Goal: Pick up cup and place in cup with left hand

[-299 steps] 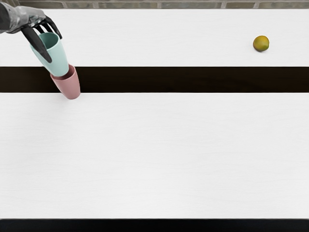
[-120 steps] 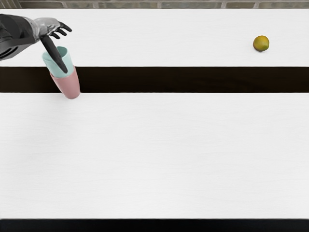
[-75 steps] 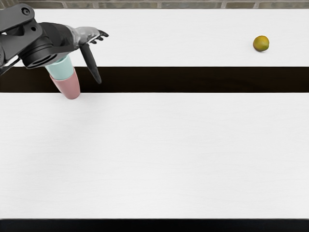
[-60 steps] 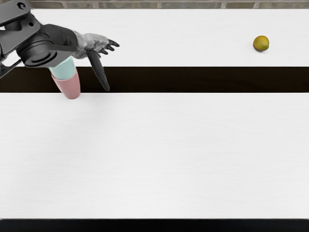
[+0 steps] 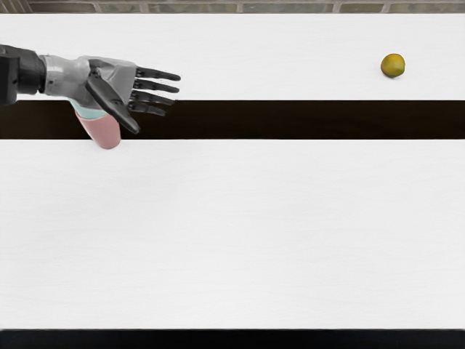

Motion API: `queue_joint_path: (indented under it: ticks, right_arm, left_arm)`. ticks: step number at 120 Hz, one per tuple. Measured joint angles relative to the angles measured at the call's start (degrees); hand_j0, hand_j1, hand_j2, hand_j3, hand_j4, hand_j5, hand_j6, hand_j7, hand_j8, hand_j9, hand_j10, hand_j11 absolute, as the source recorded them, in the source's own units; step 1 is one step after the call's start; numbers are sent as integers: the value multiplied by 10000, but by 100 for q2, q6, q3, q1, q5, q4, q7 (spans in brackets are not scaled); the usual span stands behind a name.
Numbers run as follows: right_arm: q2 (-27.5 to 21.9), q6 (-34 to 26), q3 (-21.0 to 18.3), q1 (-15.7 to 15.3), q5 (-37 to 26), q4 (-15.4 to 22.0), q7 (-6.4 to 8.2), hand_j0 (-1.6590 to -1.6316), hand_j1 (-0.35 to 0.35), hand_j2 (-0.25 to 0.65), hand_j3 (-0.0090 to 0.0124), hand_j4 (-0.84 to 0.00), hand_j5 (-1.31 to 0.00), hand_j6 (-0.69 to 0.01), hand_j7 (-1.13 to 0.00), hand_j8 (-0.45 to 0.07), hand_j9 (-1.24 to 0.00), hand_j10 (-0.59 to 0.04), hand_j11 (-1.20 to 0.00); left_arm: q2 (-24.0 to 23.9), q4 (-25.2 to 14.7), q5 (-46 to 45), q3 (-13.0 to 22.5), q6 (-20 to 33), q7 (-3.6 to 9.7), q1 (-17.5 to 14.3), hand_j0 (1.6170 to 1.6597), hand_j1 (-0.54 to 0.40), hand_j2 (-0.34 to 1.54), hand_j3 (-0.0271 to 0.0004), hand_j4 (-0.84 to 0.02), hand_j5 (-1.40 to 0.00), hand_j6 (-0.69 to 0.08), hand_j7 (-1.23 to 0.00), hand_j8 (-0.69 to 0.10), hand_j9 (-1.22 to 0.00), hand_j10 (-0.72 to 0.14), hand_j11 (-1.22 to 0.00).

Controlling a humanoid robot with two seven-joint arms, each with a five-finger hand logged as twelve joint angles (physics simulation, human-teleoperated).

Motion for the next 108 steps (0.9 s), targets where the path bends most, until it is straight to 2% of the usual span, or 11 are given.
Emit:
queue_joint_path:
  ticks: [9, 25, 46, 108]
  right_arm:
    - [0, 0, -2, 0, 0, 0, 0, -16581, -3489, -2, 0, -1, 1, 6, 0, 5, 0, 3, 0]
    - [0, 0, -1, 0, 0, 0, 0, -16581, -3489, -2, 0, -1, 1, 7, 0, 5, 1, 4, 0]
    - [0, 0, -2, 0, 0, 0, 0, -16581, -3489, -2, 0, 0, 1, 7, 0, 5, 1, 4, 0]
    - [0, 0, 4, 0, 0, 0, 0, -16581, -3489, -2, 0, 0, 1, 9, 0, 6, 1, 4, 1]
  left_arm:
    - [285, -73, -264, -20, -12, 0, 177, 16581, 3431, 8, 0, -54, -66, -53, -66, -52, -66, -51, -66]
    - [1233, -430, -477, -40, -19, 0, 263, 16581, 3442, 5, 0, -35, -52, -32, -52, -31, -52, -33, -52]
    - [1723, -577, -560, -46, -23, 0, 411, 16581, 3448, -1, 0, -24, -42, -21, -42, -21, -42, -24, -42]
    - [1882, -579, -585, -46, -25, 0, 452, 16581, 3459, -11, 0, -9, -25, -6, -25, -7, -26, -11, -26]
